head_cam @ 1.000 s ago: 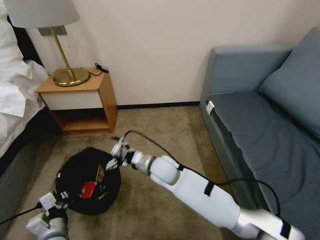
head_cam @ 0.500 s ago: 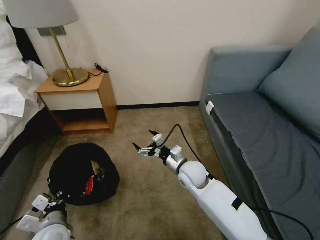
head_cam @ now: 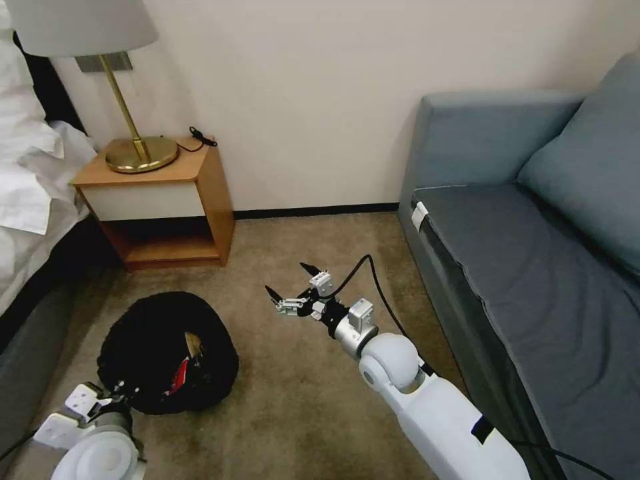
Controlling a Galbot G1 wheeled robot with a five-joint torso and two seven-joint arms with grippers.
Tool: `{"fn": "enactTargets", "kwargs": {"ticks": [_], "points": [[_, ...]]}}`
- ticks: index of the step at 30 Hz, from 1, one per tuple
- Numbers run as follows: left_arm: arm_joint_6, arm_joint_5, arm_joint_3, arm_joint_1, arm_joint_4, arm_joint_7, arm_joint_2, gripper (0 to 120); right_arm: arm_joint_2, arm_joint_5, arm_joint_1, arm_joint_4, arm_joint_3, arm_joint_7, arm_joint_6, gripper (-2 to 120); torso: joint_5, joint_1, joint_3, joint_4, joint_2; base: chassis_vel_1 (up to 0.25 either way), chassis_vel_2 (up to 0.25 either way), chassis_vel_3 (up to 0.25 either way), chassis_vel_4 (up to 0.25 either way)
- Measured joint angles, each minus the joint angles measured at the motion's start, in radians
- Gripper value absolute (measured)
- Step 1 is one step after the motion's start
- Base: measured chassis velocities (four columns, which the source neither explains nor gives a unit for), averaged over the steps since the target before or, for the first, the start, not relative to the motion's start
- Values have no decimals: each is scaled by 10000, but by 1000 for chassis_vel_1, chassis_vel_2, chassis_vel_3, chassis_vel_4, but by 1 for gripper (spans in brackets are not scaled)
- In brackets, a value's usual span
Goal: Pick up the trash bin, then pick up the garbage on the floor and place it into the trash bin.
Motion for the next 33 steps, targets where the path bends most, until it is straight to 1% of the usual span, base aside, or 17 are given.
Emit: {"fn": "enactTargets", "kwargs": {"ticks": [2, 3, 4, 7, 10, 13, 14, 16, 17, 18, 19, 21, 23, 24, 26, 28, 33], "points": [[-41, 631, 42, 36, -6, 150, 17, 41, 6, -14, -27, -38, 9, -1, 53, 100, 0, 0, 0, 0, 0, 0, 0, 0, 0], [-213, 1296, 90, 75, 32, 332, 28, 45, 18, -28, -51, -53, 10, -2, 78, 100, 0, 0, 0, 0, 0, 0, 0, 0, 0], [-213, 1296, 90, 75, 32, 332, 28, 45, 18, -28, -51, -53, 10, -2, 78, 100, 0, 0, 0, 0, 0, 0, 0, 0, 0], [-490, 2332, 126, 154, 79, 567, 44, 59, 39, -103, -183, -77, -1, 23, 193, 100, -1, 0, 0, 0, 0, 0, 0, 0, 0], [-572, 2681, 121, 198, 34, 591, 44, 68, 72, -172, -285, -100, -17, 126, 297, 100, -1, 0, 0, 0, 0, 0, 0, 0, 0], [-993, 3991, 157, 313, 59, 615, 50, 82, 129, -194, -440, -56, -35, 590, 315, 100, -1, 0, 0, -1, 0, 0, 0, 0, 0], [-993, 3991, 157, 313, 59, 615, 50, 82, 129, -194, -440, -56, -35, 590, 315, 100, -1, 0, 0, -1, 0, 0, 0, 0, 0], [-1641, 5565, 211, 465, 260, 911, 108, 90, 160, -173, -523, 115, -6, 951, 81, 100, -3, 0, 0, 0, 0, 0, 0, 0, 0], [-2208, 6683, 225, 579, 401, 1224, 170, 96, 187, -130, -579, 190, 35, 1151, -6, 100, -3, 0, 0, 1, 0, 0, 0, 0, 0], [-2672, 7505, 238, 668, 499, 1429, 227, 98, 224, -106, -641, 250, 84, 1330, -25, 100, -2, 0, 0, 1, 0, 0, 0, 0, 0], [-2672, 7505, 238, 668, 499, 1429, 227, 98, 224, -106, -641, 250, 84, 1330, -25, 100, -2, 0, 0, 1, 0, 0, 0, 0, 0], [-3798, 9449, 256, 939, 632, 1945, 341, 100, 339, -102, -866, 349, 244, 1762, 100, 100, -2, 0, 1, 1, 0, 0, 0, 0, 0], [-4400, 10615, 302, 1191, 568, 2393, 364, 100, 479, -103, -1140, 480, 503, 1975, 285, 100, -1, 0, 0, 1, 0, 0, 0, 0, 0], [-4400, 10615, 302, 1191, 568, 2393, 364, 100, 479, -103, -1140, 480, 503, 1975, 285, 100, -1, 0, 0, 1, 0, 0, 0, 0, 0], [-4789, 11234, 409, 1425, 368, 2791, 325, 100, 596, -102, -1503, 655, 802, 2100, 456, 100, 0, 0, 0, 0, 0, 0, 0, 0, 0], [-5195, 11511, 488, 1544, 204, 3057, 213, 100, 670, -93, -1830, 825, 1051, 2171, 609, 100, 0, 0, 0, -1, 0, 0, 0, 0, 0], [-5572, 11603, 599, 1778, -146, 3405, -15, 100, 744, -90, -2332, 1117, 1439, 2218, 813, 100, 0, 0, 0, 0, 0, 0, 0, 0, 0]]}}
